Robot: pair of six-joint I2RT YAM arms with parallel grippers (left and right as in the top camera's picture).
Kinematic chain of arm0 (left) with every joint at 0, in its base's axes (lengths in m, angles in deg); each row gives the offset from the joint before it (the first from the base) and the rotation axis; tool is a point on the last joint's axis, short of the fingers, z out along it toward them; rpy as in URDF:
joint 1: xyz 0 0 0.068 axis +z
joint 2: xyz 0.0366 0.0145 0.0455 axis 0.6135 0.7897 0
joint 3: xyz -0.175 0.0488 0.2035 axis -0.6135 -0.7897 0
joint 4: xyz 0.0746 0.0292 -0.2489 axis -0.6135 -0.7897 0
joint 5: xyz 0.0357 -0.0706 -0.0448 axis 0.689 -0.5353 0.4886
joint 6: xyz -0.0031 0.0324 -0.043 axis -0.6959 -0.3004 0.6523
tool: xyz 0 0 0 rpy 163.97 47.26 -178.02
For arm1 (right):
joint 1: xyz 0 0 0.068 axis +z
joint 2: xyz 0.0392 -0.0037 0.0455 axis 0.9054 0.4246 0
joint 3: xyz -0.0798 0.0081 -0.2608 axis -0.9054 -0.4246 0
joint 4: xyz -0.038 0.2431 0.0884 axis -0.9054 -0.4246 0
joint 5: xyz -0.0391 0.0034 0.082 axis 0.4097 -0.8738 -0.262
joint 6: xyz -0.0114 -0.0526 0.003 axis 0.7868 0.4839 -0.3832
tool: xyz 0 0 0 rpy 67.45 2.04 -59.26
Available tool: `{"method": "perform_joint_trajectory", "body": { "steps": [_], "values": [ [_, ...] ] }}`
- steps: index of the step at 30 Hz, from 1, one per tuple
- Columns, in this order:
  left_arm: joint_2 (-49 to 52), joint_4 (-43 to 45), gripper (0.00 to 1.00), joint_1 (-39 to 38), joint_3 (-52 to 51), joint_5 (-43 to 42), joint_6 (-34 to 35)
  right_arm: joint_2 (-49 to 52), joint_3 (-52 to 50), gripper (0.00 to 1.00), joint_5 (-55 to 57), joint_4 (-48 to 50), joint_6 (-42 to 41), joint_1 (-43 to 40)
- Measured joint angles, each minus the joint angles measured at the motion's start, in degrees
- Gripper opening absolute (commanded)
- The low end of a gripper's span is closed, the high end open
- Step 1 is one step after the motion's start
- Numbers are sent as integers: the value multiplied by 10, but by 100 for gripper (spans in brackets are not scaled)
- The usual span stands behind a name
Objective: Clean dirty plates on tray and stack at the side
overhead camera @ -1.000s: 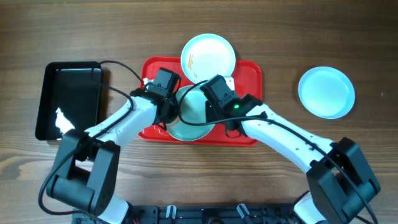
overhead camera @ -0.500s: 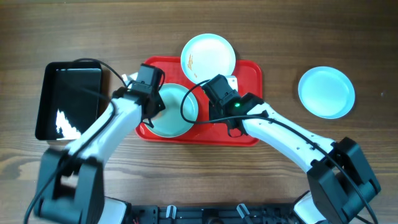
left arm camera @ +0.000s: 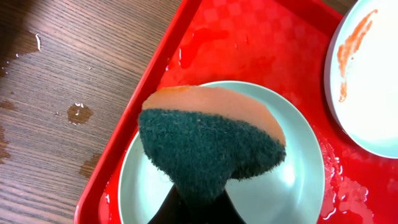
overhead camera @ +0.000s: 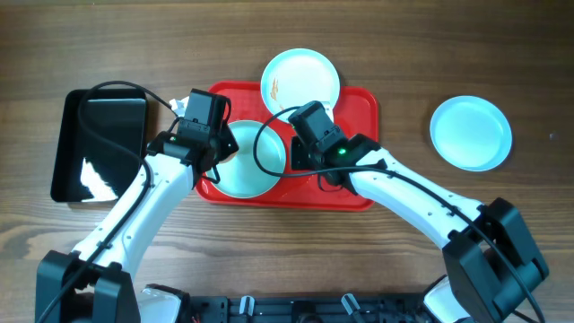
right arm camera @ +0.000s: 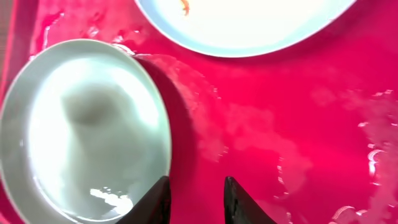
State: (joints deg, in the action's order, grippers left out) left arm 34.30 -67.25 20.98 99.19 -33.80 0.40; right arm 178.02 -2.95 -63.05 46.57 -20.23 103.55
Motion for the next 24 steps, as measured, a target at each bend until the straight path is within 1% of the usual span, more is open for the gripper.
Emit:
{"method": "perform_joint_trajectory", "body": {
  "steps": [2, 4, 7, 12, 16, 18, 21, 22, 24],
  "values": [
    [0, -2, 4, 0, 0, -2, 0, 6, 0, 27, -8, 2, -4, 0],
    [0, -7, 4, 0, 0, -2, 0, 22, 0, 23, -17, 5, -9, 0],
    [0, -12, 4, 0, 0, -2, 0, 56, 0, 21, -36, 26, -13, 0],
    [0, -18, 4, 0, 0, -2, 0, 117, 1, 20, -66, 69, -15, 0],
    [0, -21, 4, 0, 0, -2, 0, 127, 6, 20, -85, 89, -15, 0],
    [0, -22, 4, 0, 0, -2, 0, 128, 6, 25, -92, 90, -15, 0],
    [0, -22, 4, 0, 0, -2, 0, 128, 7, 25, -96, 89, -15, 0],
    [0, -23, 4, 0, 0, -2, 0, 128, 7, 26, -96, 89, -15, -1],
    [0, -23, 4, 0, 0, -2, 0, 128, 7, 33, -98, 88, -15, -1]
  ]
}}
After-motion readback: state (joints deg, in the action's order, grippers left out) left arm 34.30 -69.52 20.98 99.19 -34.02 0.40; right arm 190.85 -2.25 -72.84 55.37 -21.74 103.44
